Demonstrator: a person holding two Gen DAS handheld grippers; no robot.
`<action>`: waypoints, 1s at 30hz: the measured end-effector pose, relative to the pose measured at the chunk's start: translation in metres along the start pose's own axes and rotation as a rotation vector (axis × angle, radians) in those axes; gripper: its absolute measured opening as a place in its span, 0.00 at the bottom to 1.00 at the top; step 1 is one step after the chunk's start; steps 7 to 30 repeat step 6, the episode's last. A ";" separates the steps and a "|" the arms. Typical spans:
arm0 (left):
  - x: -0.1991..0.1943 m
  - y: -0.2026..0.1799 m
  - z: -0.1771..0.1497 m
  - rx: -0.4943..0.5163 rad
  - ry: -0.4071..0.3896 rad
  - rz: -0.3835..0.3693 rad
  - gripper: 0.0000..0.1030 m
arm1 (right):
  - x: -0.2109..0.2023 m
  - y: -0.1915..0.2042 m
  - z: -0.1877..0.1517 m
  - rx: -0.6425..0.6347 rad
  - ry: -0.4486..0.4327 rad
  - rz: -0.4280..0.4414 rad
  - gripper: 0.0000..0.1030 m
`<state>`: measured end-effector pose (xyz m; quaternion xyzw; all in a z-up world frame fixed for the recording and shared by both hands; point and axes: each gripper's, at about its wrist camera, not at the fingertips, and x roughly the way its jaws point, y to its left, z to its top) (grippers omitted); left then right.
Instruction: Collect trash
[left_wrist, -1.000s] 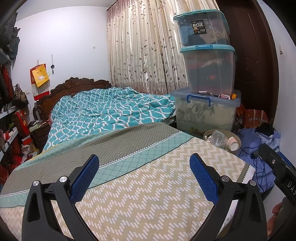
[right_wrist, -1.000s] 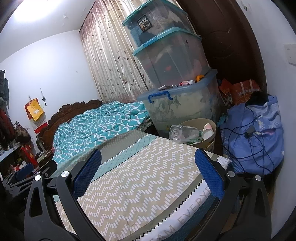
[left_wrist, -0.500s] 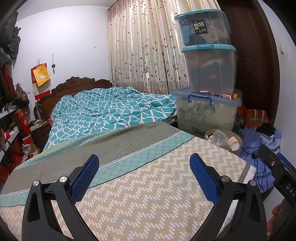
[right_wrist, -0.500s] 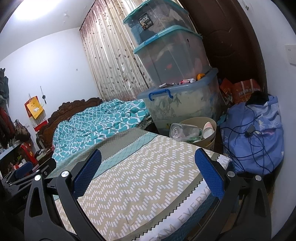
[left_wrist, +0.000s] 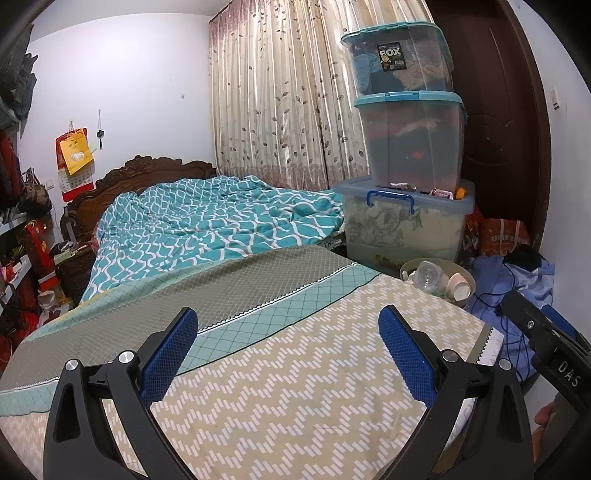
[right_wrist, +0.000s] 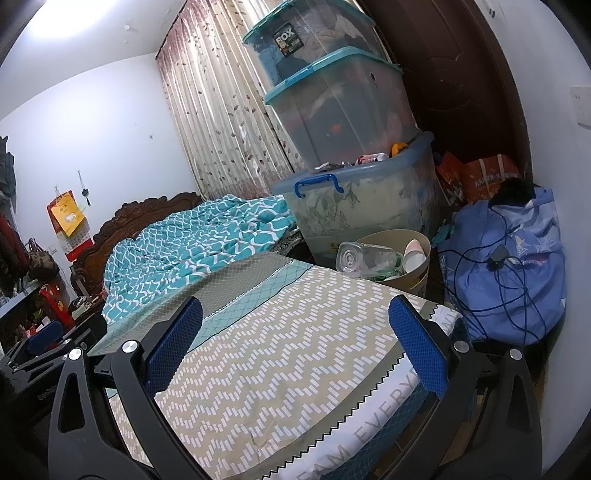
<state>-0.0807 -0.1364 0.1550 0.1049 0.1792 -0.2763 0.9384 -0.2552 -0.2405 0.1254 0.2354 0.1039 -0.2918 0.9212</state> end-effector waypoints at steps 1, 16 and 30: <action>-0.001 0.001 -0.001 0.000 -0.001 -0.002 0.92 | 0.001 -0.001 0.000 0.005 0.002 -0.002 0.97; -0.001 -0.001 -0.001 0.007 -0.001 -0.006 0.92 | 0.002 -0.002 0.001 0.005 0.006 -0.001 0.97; -0.001 -0.001 -0.001 0.007 -0.001 -0.006 0.92 | 0.002 -0.002 0.001 0.005 0.006 -0.001 0.97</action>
